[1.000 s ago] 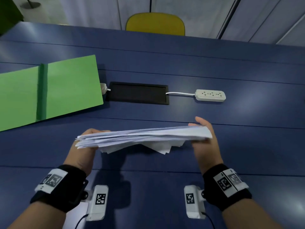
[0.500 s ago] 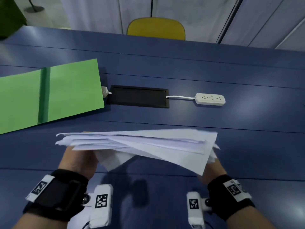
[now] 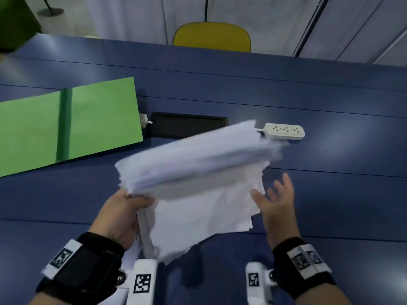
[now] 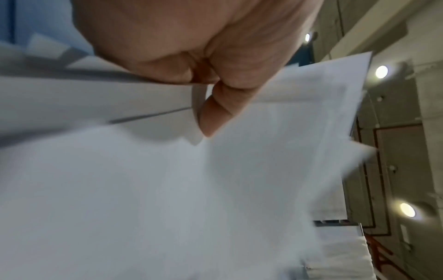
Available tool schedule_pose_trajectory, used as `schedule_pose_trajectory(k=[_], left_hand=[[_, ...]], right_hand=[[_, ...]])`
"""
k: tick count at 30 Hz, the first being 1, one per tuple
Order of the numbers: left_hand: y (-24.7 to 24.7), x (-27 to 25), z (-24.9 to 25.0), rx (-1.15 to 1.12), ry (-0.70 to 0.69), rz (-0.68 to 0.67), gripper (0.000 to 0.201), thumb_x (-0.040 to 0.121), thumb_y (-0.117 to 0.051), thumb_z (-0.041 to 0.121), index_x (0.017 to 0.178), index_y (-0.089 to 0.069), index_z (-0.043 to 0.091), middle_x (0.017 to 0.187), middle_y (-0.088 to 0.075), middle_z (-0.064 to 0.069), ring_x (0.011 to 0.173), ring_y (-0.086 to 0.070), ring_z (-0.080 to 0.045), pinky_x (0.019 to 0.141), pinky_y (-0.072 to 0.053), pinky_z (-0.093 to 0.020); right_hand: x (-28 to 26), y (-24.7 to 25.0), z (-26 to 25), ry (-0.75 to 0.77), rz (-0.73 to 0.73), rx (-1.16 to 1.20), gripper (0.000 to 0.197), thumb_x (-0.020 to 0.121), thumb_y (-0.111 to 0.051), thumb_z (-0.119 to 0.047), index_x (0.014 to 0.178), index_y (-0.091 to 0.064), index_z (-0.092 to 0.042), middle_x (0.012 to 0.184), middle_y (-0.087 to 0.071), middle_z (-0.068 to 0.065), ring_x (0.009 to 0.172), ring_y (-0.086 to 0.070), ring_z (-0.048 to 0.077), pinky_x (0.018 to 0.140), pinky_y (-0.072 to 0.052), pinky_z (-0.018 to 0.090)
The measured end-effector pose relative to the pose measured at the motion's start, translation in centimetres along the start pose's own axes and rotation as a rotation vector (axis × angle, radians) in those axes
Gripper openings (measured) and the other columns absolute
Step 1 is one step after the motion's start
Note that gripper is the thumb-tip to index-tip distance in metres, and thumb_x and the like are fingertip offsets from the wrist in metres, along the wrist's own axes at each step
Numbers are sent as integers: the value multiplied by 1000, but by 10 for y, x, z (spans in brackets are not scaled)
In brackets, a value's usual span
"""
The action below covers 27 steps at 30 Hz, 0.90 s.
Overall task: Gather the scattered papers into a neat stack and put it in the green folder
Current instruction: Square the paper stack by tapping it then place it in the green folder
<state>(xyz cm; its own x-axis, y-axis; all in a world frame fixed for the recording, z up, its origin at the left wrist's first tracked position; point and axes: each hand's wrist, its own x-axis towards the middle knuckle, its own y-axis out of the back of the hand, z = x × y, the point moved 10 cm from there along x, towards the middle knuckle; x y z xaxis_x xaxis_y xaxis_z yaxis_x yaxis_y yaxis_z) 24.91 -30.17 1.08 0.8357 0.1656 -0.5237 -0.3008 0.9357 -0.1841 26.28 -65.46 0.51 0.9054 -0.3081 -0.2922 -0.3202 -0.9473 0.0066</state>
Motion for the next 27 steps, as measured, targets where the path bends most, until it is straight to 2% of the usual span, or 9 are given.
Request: schedule_pose_trajectory(k=[2, 4, 8, 11, 13, 17, 23, 25, 27], left_hand=[[-5, 5, 3, 16, 15, -82, 26, 88, -54, -12, 104, -67, 4, 96, -73, -17, 76, -72, -27, 63, -54, -31], [-7, 9, 4, 33, 33, -119, 34, 88, -52, -14, 116, -62, 2, 108, -74, -17, 97, -71, -33, 77, -57, -37], [15, 24, -6, 272, 27, 11, 29, 86, -57, -12, 110, -63, 3, 104, -75, -16, 91, -72, -34, 80, -56, -45], [37, 32, -24, 357, 98, 98, 25, 80, -59, -10, 101, -62, 2, 102, -73, -20, 88, -70, -37, 83, -56, -50], [45, 29, -34, 314, 130, 120, 18, 87, -57, -9, 97, -61, 5, 97, -71, -18, 86, -67, -35, 79, -55, -44], [43, 24, -60, 167, 193, 78, 21, 91, -59, -3, 107, -63, 9, 101, -75, -17, 90, -69, -38, 86, -53, -51], [49, 24, -62, 166, 172, 22, 32, 90, -55, -10, 119, -60, 1, 112, -71, -23, 102, -67, -43, 92, -51, -52], [51, 23, -61, 155, 188, -12, 33, 89, -54, -11, 120, -60, 1, 112, -71, -23, 99, -67, -42, 87, -52, -48], [54, 22, -65, 157, 215, -22, 32, 89, -54, -10, 118, -60, 3, 110, -72, -22, 96, -68, -41, 84, -53, -48]], right_hand=[[11, 1, -18, 37, -67, -118, 57, 90, -73, -12, 142, -50, -19, 128, -60, -14, 122, -58, 9, 94, -49, 23], [20, -6, -18, -15, -159, -259, 36, 90, -73, -15, 124, -62, -17, 114, -71, -2, 109, -67, 18, 89, -51, 25], [25, -9, 1, -100, -198, -519, 36, 92, -69, -26, 125, -59, -19, 119, -64, 1, 108, -63, 18, 82, -48, 26], [24, -4, 18, -154, -186, -616, 41, 95, -65, -25, 133, -55, -16, 125, -58, 4, 110, -59, 20, 92, -47, 32], [21, -8, 28, -177, -226, -631, 42, 96, -64, -24, 136, -53, -15, 124, -58, 4, 110, -59, 20, 98, -49, 37], [19, -20, 29, -146, -268, -642, 29, 96, -62, -22, 124, -57, -16, 119, -65, 6, 101, -65, 22, 89, -52, 36], [44, -20, 18, -102, -246, -776, 55, 104, -45, -24, 157, -30, -20, 157, -38, 4, 136, -46, 22, 111, -35, 32], [51, -24, 20, -129, -274, -796, 49, 105, -43, -20, 153, -38, -17, 146, -52, 7, 117, -55, 21, 98, -40, 28], [60, -27, 25, -128, -276, -846, 35, 99, -47, -14, 132, -61, -17, 125, -64, 5, 100, -58, 22, 90, -47, 32]])
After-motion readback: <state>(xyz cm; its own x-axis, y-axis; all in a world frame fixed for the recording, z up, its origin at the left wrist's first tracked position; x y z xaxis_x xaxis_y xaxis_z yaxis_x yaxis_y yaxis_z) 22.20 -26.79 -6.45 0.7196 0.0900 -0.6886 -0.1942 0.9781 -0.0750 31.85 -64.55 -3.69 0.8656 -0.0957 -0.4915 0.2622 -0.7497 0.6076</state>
